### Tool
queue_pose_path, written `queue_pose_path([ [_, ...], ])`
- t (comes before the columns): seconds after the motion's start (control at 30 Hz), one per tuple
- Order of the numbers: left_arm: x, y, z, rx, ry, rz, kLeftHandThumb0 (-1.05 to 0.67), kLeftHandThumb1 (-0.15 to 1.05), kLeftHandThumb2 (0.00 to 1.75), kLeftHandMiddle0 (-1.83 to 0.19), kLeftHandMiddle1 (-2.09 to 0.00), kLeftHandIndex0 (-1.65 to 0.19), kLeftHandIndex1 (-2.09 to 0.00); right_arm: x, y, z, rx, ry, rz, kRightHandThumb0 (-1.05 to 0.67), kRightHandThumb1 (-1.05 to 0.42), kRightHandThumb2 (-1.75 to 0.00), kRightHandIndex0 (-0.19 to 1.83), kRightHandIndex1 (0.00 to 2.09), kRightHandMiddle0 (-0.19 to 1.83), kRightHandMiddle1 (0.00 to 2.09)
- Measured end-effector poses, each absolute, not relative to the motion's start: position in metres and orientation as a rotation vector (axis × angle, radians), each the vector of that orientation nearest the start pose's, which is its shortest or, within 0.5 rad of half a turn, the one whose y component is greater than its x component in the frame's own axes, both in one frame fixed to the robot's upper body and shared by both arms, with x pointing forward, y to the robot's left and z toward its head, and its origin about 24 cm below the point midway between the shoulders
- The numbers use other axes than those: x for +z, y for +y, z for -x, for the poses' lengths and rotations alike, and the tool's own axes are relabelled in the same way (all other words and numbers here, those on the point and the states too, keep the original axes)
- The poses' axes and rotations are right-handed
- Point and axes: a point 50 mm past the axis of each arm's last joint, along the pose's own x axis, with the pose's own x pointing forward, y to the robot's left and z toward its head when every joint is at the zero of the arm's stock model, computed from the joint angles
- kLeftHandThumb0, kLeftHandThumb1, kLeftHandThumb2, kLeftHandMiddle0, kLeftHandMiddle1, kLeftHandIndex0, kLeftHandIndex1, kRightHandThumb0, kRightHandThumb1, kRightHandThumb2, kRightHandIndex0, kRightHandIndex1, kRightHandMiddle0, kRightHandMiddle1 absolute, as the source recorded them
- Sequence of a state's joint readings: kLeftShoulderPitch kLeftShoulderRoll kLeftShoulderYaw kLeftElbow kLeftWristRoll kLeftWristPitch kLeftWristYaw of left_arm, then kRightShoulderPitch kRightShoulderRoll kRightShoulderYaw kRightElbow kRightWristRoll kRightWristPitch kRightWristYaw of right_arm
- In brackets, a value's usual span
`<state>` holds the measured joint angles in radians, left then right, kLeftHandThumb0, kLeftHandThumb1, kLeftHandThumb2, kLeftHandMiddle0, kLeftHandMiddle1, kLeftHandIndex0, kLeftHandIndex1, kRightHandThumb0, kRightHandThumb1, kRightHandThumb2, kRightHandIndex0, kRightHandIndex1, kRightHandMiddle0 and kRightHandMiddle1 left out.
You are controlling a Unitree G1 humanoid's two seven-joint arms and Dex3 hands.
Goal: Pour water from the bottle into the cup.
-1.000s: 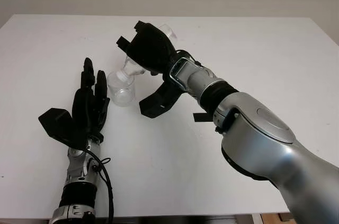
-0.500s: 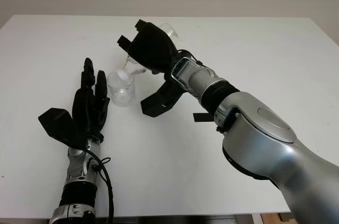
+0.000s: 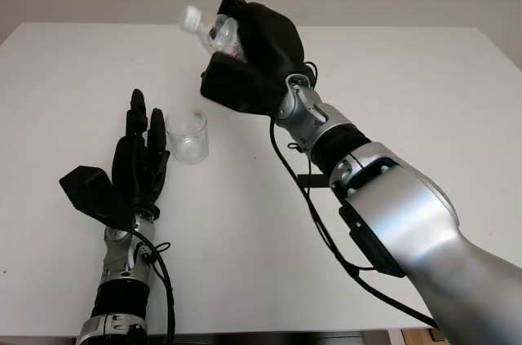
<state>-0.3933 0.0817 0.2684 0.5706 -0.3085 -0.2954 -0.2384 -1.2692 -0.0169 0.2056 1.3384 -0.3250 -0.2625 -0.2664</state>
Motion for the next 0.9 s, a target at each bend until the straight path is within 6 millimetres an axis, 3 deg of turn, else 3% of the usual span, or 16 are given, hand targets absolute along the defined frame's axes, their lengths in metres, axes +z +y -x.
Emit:
queue_pose_path([
  [0.07, 0.051, 0.198, -0.318, 0.006, -0.173, 0.275, -0.75, 1.05, 0.40, 0.15, -0.05, 0.17, -0.05, 0.174, -0.048, -0.412, 0.215, -0.245, 0.491, -0.39, -1.05, -0.34, 1.26, 2.09, 1.11, 2.09],
  [0.13, 0.051, 0.198, -0.318, 0.005, -0.173, 0.275, -0.75, 1.05, 0.41, 0.14, -0.05, 0.16, -0.05, 0.168, -0.055, -0.412, 0.252, -0.200, 0.372, -0.40, -1.05, -0.37, 1.31, 2.09, 1.12, 2.09],
  [0.3, 0.051, 0.198, -0.318, -0.003, -0.173, 0.274, -0.75, 1.05, 0.42, 0.14, -0.06, 0.16, -0.05, 0.156, -0.087, -0.414, 0.282, -0.126, 0.187, -0.41, -1.05, -0.38, 1.24, 2.09, 1.01, 2.09],
  [0.57, 0.051, 0.202, -0.317, -0.014, -0.165, 0.253, -0.75, 1.05, 0.44, 0.13, -0.05, 0.15, -0.06, 0.144, -0.142, -0.406, 0.224, -0.127, 0.102, -0.40, -1.05, -0.39, 1.31, 2.09, 0.92, 2.09],
  [0.9, 0.052, 0.209, -0.316, -0.021, -0.143, 0.247, -0.74, 1.05, 0.43, 0.16, -0.05, 0.18, -0.05, 0.141, -0.171, -0.373, 0.141, -0.201, 0.031, -0.38, -1.05, -0.41, 1.40, 2.09, 0.95, 2.09],
])
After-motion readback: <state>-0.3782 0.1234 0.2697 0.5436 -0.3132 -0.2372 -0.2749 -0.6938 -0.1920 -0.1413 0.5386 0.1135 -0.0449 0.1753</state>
